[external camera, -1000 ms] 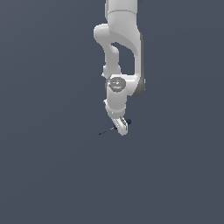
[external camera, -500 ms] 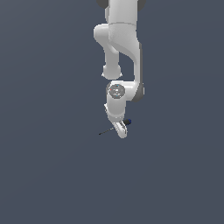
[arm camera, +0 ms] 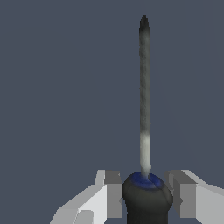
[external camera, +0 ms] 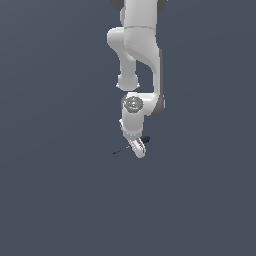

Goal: Pick up the object and move it to a goal position.

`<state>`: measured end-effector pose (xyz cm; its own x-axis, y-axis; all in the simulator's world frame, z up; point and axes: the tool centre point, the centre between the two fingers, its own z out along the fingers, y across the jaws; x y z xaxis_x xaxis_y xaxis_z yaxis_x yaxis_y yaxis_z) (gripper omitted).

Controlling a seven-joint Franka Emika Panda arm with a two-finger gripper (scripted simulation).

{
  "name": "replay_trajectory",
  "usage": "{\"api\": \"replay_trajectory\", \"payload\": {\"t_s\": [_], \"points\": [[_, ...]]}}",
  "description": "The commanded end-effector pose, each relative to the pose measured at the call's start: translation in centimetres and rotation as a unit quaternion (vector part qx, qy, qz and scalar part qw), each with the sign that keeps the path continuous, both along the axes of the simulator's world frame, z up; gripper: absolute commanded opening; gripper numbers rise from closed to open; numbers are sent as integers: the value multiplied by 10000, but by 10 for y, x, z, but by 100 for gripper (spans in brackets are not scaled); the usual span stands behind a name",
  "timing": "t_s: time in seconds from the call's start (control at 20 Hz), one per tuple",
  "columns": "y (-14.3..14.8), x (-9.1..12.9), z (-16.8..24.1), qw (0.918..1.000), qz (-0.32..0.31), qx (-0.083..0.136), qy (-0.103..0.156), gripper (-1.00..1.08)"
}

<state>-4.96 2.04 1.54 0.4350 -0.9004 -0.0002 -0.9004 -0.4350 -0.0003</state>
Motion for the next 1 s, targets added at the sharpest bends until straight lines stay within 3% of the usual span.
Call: {"api": "replay_trajectory", "payload": {"t_s": [0.0, 0.5, 0.95], "points": [[0, 0, 0, 10000, 0, 0, 0, -100], [-12, 1, 27, 10000, -3, 3, 0, -100], [-42, 4, 99, 10000, -8, 5, 2, -100]]}}
